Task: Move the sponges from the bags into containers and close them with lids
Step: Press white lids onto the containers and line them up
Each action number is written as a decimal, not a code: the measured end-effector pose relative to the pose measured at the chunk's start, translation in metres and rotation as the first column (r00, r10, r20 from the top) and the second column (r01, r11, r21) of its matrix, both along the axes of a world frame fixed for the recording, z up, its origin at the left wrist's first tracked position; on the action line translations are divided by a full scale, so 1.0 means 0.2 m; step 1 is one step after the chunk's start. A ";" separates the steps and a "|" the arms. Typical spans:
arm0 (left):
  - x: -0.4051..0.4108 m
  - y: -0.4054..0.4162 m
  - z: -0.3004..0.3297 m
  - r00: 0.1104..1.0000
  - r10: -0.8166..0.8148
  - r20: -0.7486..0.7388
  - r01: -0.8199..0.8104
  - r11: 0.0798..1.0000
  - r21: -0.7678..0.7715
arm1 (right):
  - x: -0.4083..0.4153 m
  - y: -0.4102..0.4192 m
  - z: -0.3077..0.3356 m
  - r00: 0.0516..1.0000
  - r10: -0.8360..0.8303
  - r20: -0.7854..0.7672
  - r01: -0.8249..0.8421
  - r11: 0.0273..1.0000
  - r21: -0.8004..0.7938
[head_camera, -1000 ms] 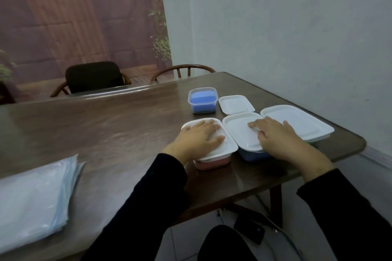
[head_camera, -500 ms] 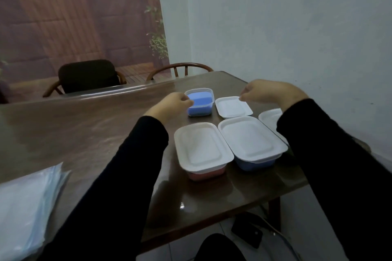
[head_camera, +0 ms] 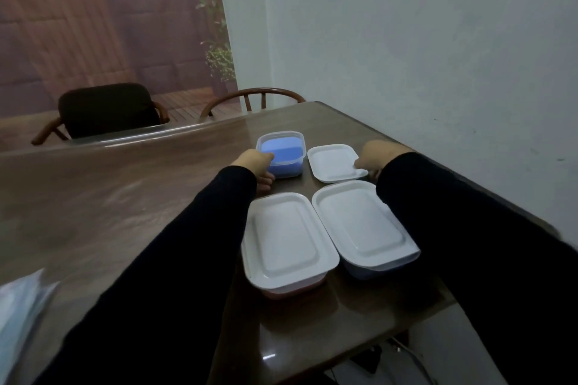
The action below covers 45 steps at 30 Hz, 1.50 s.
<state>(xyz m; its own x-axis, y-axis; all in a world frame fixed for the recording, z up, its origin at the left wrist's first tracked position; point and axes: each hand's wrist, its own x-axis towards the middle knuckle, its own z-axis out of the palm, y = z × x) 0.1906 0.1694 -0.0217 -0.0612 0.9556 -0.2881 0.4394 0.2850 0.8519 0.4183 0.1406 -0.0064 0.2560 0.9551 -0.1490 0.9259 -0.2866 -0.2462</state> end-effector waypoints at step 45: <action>-0.82 -1.37 -0.09 0.968 0.249 -0.010 -0.248 0.967 0.059 | -1.17 -0.92 0.08 0.715 0.492 -0.496 -0.359 0.868 0.344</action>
